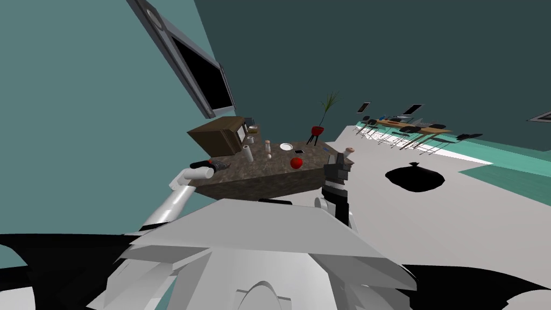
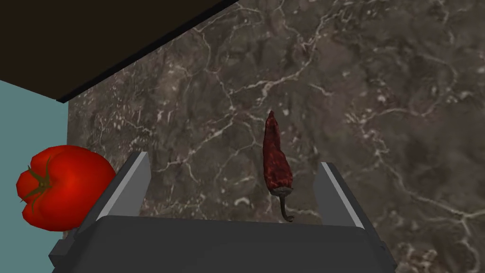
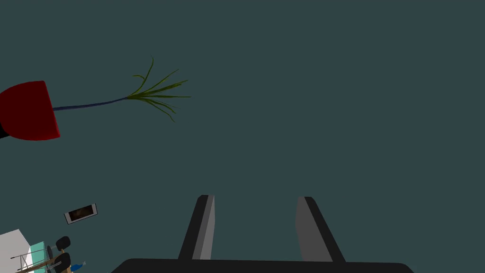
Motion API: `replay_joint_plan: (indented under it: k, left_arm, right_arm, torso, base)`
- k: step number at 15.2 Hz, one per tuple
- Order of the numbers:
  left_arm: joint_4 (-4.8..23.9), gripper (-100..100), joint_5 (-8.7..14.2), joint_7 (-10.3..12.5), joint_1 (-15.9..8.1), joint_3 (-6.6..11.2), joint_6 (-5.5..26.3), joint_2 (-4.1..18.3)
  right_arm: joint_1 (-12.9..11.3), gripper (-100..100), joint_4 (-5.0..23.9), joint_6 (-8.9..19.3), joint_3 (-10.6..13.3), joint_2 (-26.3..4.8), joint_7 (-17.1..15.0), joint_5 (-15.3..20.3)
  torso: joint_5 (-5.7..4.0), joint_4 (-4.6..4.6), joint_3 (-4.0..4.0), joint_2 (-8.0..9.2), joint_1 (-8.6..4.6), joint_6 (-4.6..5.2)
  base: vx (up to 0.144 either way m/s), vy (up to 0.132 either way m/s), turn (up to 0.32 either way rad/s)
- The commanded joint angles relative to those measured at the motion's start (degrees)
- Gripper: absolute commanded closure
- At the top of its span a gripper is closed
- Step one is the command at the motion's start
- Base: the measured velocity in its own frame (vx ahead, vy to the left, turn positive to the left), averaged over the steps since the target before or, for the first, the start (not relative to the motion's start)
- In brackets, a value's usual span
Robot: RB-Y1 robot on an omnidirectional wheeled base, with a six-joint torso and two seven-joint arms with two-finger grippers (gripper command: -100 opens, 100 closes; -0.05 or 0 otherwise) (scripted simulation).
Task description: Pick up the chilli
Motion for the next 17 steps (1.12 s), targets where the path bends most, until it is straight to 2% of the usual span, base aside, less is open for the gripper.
replay_joint_plan:
  k: [1,2,3,4,5,6,7,9,10,13,14,15,17]
  left_arm:
    - [0.71,-100,0.62,1.62,-0.17,0.34,2.14,0.47]
    - [1.75,-100,1.23,3.3,-0.73,0.64,3.81,1.0]
    - [1.75,-100,1.23,3.3,-0.73,0.64,4.26,1.0]
    - [2.72,-100,1.79,4.85,-1.23,0.9,6.01,1.48]
    - [2.72,-100,1.79,4.85,-1.23,0.9,6.23,1.48]
    - [3.62,-100,2.3,6.27,-1.67,1.13,8.02,1.9]
    - [3.62,-100,2.3,6.27,-1.67,1.13,8.02,1.9]
    - [5.17,-100,3.16,8.65,-2.36,1.47,10.96,2.55]
    - [5.17,-100,3.16,8.65,-2.36,1.47,11.07,2.55]
    - [6.81,-100,3.98,10.94,-2.84,1.67,14.08,3.01]
    - [7.15,-100,4.12,11.32,-2.84,1.65,14.62,3.02]
    - [6.65,-100,3.85,10.69,-2.93,1.6,13.77,2.98]
    - [8.97,-100,3.34,9.39,-3.29,1.58,12.15,1.59]
  right_arm:
    - [0.0,0,0.0,0.0,0.0,0.0,0.0,0.0]
    - [0.0,0,0.0,0.0,0.0,0.0,0.0,0.0]
    - [0.0,0,0.0,0.0,0.0,0.0,0.0,0.0]
    - [0.0,0,0.0,0.0,0.0,0.0,0.0,0.0]
    - [0.0,0,0.0,0.0,0.0,0.0,0.0,0.0]
    - [0.0,0,0.0,0.0,0.0,0.0,0.0,0.0]
    - [0.0,0,0.0,0.0,0.0,0.0,0.0,0.0]
    - [0.0,0,0.0,0.0,0.0,0.0,0.0,0.0]
    - [0.0,0,0.0,0.0,0.0,0.0,0.0,0.0]
    - [0.0,0,0.0,0.0,0.0,0.0,0.0,0.0]
    - [0.0,0,0.0,0.0,0.0,0.0,0.0,0.0]
    - [0.0,0,0.0,0.0,0.0,0.0,0.0,0.0]
    - [0.0,0,0.0,0.0,0.0,0.0,0.0,0.0]
  torso:
    - [0.0,0.0,0.0,0.0,0.0,0.0]
    - [0.0,0.0,0.0,0.0,0.0,-0.01]
    - [0.0,0.0,0.0,0.0,0.0,-0.01]
    - [0.0,0.0,0.0,0.01,0.0,-0.01]
    - [0.0,0.0,0.0,0.01,-0.01,-0.01]
    - [0.0,0.0,0.01,0.01,0.0,-0.02]
    - [0.0,0.0,0.01,0.02,0.0,-0.01]
    - [0.01,0.01,0.03,0.05,0.03,-0.02]
    - [0.01,0.01,0.04,0.07,0.03,-0.02]
    - [0.01,0.02,0.05,0.08,0.03,-0.02]
    - [0.01,0.02,0.04,0.07,0.02,-0.02]
    - [0.01,0.01,0.04,0.08,0.03,-0.03]
    - [0.02,0.01,0.03,0.06,0.05,-0.04]
  base:
    - [0.011,-0.017,-0.081]
    - [0.011,-0.017,-0.088]
    - [0.009,-0.016,-0.064]
    - [0.008,-0.018,-0.068]
    - [0.008,-0.016,-0.056]
    - [0.007,-0.015,-0.061]
    - [-0.004,-0.008,-0.026]
    - [-0.005,-0.009,-0.05]
    - [-0.005,-0.008,-0.044]
    - [-0.005,-0.009,-0.048]
    - [-0.003,-0.007,-0.032]
    - [0.0,0.0,0.0]
    - [0.001,-0.003,0.007]
